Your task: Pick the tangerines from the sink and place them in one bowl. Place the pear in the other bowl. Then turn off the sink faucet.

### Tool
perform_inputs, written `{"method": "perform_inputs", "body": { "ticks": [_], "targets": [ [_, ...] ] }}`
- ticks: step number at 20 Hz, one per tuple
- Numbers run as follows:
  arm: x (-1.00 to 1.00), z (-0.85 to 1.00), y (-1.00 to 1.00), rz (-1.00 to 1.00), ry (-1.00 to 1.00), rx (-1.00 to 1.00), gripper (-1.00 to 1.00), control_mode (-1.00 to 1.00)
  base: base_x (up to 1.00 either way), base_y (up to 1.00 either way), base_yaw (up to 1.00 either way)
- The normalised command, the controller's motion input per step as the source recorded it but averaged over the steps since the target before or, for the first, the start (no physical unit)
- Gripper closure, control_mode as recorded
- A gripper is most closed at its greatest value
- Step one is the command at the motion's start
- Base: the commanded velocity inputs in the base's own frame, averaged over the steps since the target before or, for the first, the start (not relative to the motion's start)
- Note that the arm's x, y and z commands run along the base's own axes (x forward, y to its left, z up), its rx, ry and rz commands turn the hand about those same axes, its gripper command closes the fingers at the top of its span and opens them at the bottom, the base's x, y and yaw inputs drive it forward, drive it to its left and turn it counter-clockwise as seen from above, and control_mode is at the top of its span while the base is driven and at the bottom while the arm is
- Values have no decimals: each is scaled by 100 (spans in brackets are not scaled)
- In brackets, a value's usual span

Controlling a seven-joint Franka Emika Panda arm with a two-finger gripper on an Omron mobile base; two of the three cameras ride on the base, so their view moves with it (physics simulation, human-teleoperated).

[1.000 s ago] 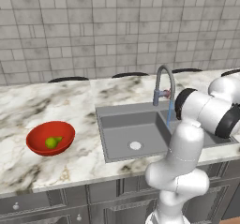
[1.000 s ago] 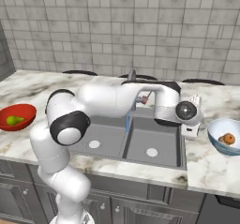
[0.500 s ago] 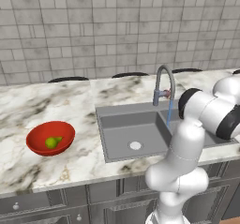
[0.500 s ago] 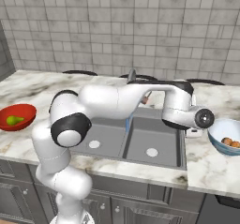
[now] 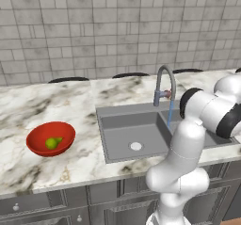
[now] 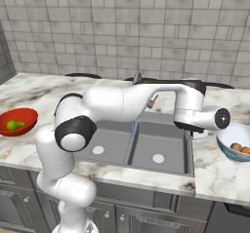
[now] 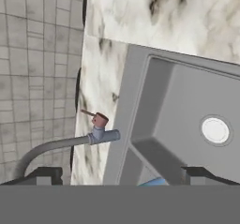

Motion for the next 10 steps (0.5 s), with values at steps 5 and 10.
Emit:
{"method": "perform_inputs", "body": {
  "ticks": [5, 10],
  "targets": [
    [39, -16, 97, 5, 1, -3, -100, -100, 0, 0, 0],
    [78, -6, 63, 9, 2, -4, -100, -100, 0, 0, 0]
  ]
}}
